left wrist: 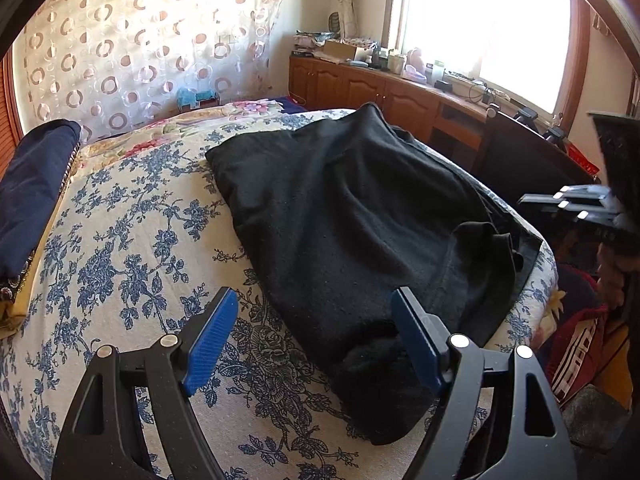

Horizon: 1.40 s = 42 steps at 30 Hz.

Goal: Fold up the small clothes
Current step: 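Grasp the black shirt's edge with the right gripper and fold it over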

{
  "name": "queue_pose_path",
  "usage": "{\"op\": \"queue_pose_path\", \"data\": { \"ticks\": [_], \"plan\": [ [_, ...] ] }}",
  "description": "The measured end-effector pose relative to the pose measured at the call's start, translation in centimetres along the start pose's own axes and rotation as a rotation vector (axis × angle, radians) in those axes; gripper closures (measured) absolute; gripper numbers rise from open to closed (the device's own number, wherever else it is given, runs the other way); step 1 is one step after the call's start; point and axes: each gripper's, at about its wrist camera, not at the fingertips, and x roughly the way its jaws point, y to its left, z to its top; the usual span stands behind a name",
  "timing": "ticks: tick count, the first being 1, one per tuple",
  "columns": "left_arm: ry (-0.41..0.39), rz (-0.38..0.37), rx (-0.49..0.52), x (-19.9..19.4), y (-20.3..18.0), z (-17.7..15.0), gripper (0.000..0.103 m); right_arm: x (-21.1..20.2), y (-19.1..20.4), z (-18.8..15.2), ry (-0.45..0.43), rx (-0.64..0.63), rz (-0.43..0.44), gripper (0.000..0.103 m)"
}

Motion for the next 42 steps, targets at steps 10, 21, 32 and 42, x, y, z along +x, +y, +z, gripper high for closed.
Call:
{"op": "queue_pose_path", "data": {
  "ticks": [10, 21, 32, 42],
  "plan": [
    [0.003, -0.011, 0.004, 0.4, -0.4, -0.2, 0.023, -2.5, -0.4, -1.2, -0.02, 0.015, -0.029, 0.103],
    [0.022, -0.018, 0.011, 0.7, -0.9, -0.8, 0.023, 4.3, 1.8, -1.6, 0.079, 0.031, -0.025, 0.054],
    [0.017, -0.018, 0.004, 0.6, -0.8, -0.9, 0.023, 2.2, 1.7, -1.9, 0.001, -0.01, -0.029, 0.097],
    [0.02, -0.028, 0.019, 0.5, -1.5, -1.0, 0.023, -3.4, -1.3, -2.5, 0.005, -0.02, -0.036, 0.097]
  ]
}}
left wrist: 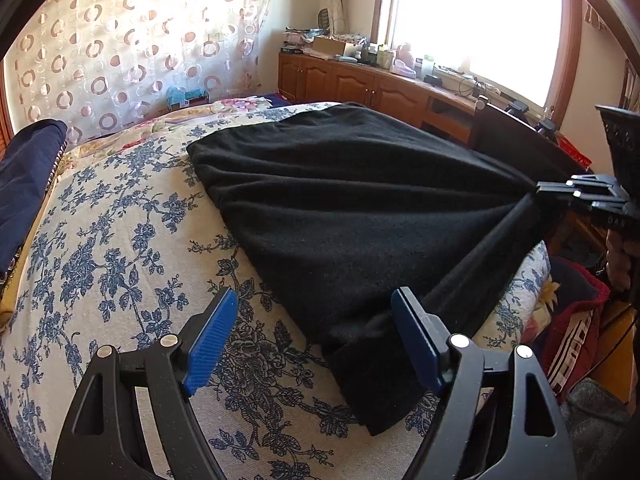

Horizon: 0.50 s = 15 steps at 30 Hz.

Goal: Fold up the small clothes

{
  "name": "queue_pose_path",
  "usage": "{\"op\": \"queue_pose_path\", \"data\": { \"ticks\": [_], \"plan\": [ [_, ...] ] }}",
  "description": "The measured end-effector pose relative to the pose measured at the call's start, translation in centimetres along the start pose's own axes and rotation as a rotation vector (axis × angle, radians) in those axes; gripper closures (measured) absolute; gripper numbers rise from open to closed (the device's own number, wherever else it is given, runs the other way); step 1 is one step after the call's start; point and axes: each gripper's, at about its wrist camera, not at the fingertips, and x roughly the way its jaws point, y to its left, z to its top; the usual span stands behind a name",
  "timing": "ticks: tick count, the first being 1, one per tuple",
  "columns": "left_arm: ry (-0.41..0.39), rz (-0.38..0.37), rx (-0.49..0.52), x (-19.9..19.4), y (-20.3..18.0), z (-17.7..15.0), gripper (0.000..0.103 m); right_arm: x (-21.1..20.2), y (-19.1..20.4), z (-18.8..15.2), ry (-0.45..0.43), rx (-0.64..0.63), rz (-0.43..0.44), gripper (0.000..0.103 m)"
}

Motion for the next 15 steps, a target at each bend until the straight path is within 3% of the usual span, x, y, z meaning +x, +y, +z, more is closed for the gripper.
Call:
{"op": "queue_pose_path", "data": {
  "ticks": [3, 8, 12, 14, 15],
  "plan": [
    [0.012, -0.002, 0.002, 0.2, 0.2, -0.1, 0.023, 1.2, 0.1, -1.1, 0.049, 0.007, -0.022, 0.097],
    [0.055, -0.011, 0.0, 0.6, 0.2, -0.6, 0.023, 1.8, -0.3, -0.5, 0.038, 0.044, -0.031, 0.096],
    [0.084, -0.027, -0.011, 0.9, 0.1, -1.5, 0.023, 1.4, -0.5, -0.4, 0.02, 0.045, -0.094, 0.087],
    [0.089, -0.039, -0.012, 0.7, -0.1, -1.9, 0.023, 1.2, -0.6, -0.4, 0.006, 0.066, -0.104, 0.067],
    [0.091, -0.036, -0.008, 0.6, -0.2, -2.0, 0.023, 1.3, -0.5, -0.5, -0.002, 0.077, -0.101, 0.063]
  ]
}}
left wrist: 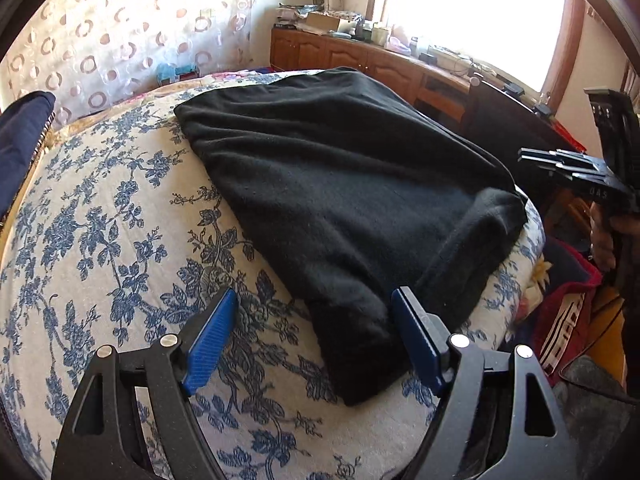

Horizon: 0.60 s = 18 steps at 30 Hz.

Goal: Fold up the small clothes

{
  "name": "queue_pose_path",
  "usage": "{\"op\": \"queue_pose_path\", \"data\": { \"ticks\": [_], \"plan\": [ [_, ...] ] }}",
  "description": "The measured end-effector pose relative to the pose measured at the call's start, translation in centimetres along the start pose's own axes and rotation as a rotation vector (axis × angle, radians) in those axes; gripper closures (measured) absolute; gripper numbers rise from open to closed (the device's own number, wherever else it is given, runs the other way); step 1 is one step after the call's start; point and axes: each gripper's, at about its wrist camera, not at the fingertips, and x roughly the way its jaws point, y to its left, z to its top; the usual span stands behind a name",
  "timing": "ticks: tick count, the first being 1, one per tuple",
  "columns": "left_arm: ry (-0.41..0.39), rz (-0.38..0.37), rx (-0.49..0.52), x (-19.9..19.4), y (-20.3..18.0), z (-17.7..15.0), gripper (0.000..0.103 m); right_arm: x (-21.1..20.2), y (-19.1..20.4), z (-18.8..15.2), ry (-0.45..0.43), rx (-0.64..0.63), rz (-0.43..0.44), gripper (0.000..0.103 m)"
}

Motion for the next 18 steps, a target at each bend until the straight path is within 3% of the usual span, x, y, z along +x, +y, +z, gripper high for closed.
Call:
{"op": "queue_pose_path", "data": {
  "ticks": [2, 9, 13, 15, 17, 18],
  "plan": [
    [0.001, -0.002, -0.001, -0.2, -0.1, -0.3, 0.023, 0.1, 0.2, -0.2, -0.005, 0.015, 0.014, 0.056],
    [-0.002, -0.006, -0.011, -0.8, -0.3, -0.8, 0.023, 1.5, 0.7, -0.6, 0.02, 0.022, 0.016, 0.051],
    [-0.023, -0.025, -0.012, -1.4, -0.1, -0.9, 0.023, 1.7, 0.7, -0.3, 0.014, 0.046, 0.06, 0.051],
    [-0.031, -0.039, -0.014, -1.7, 0.0, -1.0, 0.03, 1.8, 0.9, -0.4, 0.02, 0.034, 0.054, 0.051],
    [-0.022, -0.063, -0.02, -1.6, 0.2, -1.0, 0.05, 2.1, 0.9, -0.4, 0.025, 0.03, 0.04, 0.051],
    [-0.016, -0.083, -0.026, -1.5, 0.2, -1.1, 0.052, 2.1, 0.8, -0.4, 0.027, 0.033, 0.033, 0.051]
  ]
}}
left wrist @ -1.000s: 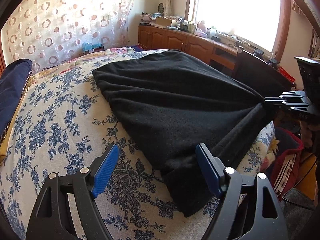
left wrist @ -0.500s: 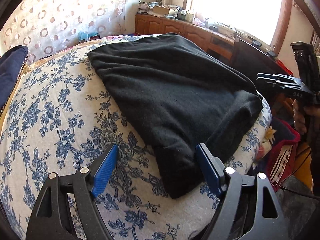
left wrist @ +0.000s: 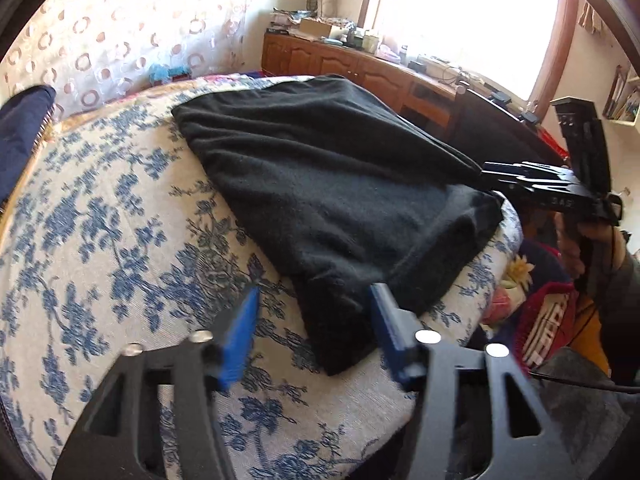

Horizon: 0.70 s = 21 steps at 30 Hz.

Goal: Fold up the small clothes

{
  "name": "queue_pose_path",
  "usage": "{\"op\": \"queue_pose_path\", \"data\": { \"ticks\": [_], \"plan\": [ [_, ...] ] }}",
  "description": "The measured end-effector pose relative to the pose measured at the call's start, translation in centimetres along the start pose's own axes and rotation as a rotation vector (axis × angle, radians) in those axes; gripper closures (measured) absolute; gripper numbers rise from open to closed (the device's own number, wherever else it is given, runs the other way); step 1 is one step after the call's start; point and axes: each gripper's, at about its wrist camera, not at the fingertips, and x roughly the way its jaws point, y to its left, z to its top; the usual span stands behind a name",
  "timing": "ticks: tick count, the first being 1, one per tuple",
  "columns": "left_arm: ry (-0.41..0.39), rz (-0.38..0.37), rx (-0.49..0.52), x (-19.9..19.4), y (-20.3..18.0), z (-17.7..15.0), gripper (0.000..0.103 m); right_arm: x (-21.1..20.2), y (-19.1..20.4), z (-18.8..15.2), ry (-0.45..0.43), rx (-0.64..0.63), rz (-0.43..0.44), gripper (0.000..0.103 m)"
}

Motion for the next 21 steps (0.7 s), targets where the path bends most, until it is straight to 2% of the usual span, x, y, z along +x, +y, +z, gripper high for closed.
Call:
{"op": "queue_pose_path", "data": {
  "ticks": [2, 3, 5, 6, 8, 12, 13, 14, 15, 16, 17, 21],
  "plan": [
    [0.015, -0.032, 0.0, 0.2, -0.1, -0.2, 0.068, 0.0, -0.2, 0.0, -0.001, 0.011, -0.002, 0.051],
    [0.02, -0.044, 0.0, 0.2, -0.3, -0.3, 0.071, 0.0, -0.2, -0.1, -0.004, 0.014, 0.003, 0.051],
    [0.015, -0.042, 0.005, -0.2, -0.6, -0.5, 0.089, -0.1, -0.1, -0.2, -0.005, 0.016, 0.021, 0.051],
    [0.012, -0.067, -0.005, -0.6, -0.6, -0.5, 0.09, 0.0, 0.0, -0.3, -0.002, 0.012, 0.024, 0.052],
    [-0.006, -0.078, -0.015, -1.6, -0.8, -0.6, 0.09, -0.1, 0.2, -0.4, -0.011, -0.008, 0.019, 0.097],
    [0.002, -0.049, -0.01, -1.7, -0.8, -0.8, 0.09, -0.2, -0.2, -0.5, -0.016, 0.005, 0.002, 0.097],
    [0.007, -0.046, -0.012, -1.5, -0.7, -0.9, 0.09, -0.2, -0.2, -0.5, -0.015, 0.01, 0.0, 0.088],
    [0.011, -0.041, -0.014, -1.4, -0.6, -0.9, 0.09, -0.2, -0.4, -0.5, -0.012, 0.016, -0.017, 0.07],
    [0.018, -0.038, -0.017, -1.2, -0.5, -0.9, 0.09, -0.1, -0.5, -0.6, -0.009, 0.022, -0.022, 0.057],
    [0.024, -0.036, -0.021, -0.8, -0.3, -0.7, 0.088, 0.0, -0.6, -0.6, -0.009, 0.03, -0.022, 0.04],
    [0.028, -0.032, -0.024, -0.7, -0.3, -0.7, 0.085, 0.0, -0.8, -0.7, -0.012, 0.041, -0.023, 0.035],
    [0.034, -0.01, -0.038, -0.3, 0.0, -0.7, 0.074, 0.8, -1.4, -0.9, 0.016, 0.059, -0.034, 0.034]
  ]
}}
